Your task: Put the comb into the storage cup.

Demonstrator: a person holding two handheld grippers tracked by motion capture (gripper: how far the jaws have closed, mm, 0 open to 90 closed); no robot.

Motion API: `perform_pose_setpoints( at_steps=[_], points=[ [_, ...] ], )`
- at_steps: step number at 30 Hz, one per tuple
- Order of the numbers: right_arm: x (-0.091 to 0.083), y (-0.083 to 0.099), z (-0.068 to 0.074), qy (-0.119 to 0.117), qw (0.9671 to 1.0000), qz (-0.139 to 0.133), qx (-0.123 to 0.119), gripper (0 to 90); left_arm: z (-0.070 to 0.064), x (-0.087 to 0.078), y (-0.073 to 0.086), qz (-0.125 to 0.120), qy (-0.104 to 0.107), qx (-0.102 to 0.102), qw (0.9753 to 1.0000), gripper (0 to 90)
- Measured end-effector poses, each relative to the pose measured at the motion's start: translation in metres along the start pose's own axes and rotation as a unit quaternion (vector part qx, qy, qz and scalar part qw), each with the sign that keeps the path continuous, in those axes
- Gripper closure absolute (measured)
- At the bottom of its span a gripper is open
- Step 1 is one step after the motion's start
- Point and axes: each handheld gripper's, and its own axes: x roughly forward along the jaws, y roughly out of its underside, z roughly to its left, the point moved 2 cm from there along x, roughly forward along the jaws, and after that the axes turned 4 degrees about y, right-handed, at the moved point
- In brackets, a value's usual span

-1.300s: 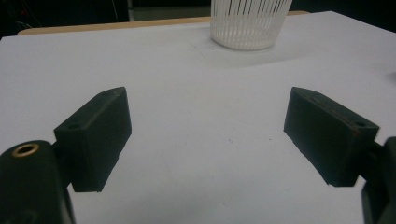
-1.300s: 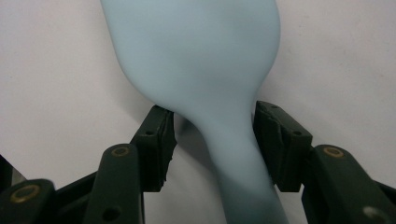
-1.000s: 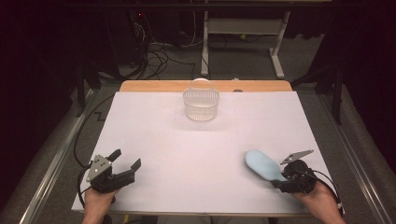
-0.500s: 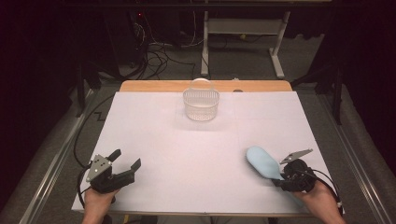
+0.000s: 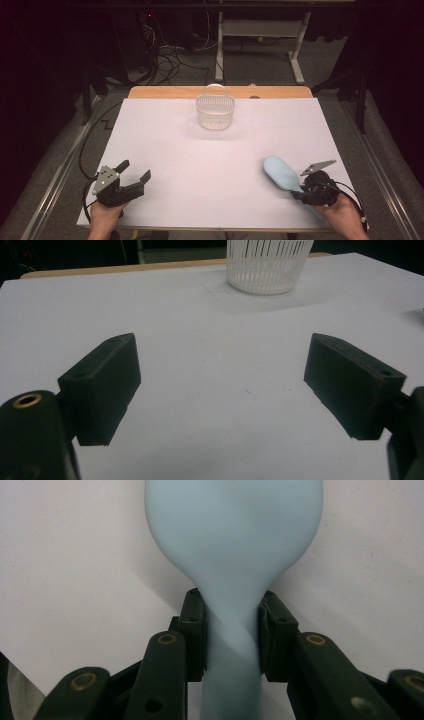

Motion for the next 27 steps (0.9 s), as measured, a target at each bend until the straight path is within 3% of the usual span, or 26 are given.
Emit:
perform_pose_setpoints(
  at_steps=[27],
  points=[
    [-0.007,-0.029,0.009,-0.015,0.9975,-0.069,-0.007,69.8,-0.003,0.002,-0.002,0.008,0.010,-0.003,0.9999,14.4]
  ],
)
